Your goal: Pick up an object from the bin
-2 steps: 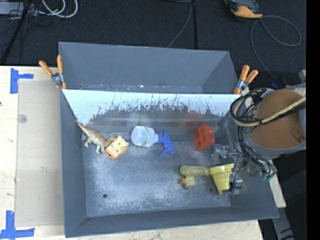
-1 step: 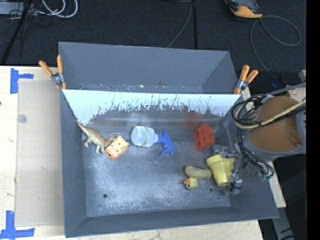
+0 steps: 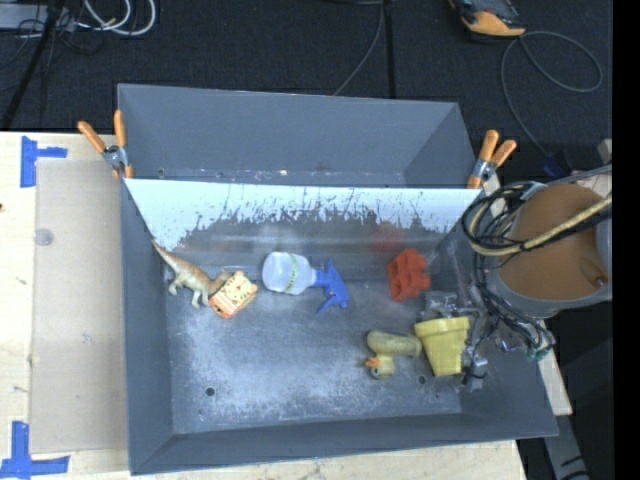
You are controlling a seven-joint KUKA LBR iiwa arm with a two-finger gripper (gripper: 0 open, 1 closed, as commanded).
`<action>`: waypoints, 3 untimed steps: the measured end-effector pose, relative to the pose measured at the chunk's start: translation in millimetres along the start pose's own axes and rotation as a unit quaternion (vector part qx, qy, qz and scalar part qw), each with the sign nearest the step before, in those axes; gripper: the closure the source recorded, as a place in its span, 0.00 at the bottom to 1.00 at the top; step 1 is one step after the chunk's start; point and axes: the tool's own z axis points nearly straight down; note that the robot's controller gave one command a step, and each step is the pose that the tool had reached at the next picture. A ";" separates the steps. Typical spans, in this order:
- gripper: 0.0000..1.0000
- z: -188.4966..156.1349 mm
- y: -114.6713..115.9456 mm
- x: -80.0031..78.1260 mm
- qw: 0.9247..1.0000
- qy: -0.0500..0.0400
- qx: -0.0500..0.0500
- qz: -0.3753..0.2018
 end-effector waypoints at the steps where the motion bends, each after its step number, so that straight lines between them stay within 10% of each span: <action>1: 0.00 23.8 -12.9 -3.7 1.000 -0.008 -0.002 0.011; 2: 1.00 29.9 -20.2 -24.3 0.987 0.001 -0.010 -0.162; 3: 1.00 29.9 -20.2 -24.3 0.987 0.001 -0.009 -0.162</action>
Offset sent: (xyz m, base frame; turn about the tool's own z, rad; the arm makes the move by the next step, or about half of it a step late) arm 0.0259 -0.0248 -0.0336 -0.3300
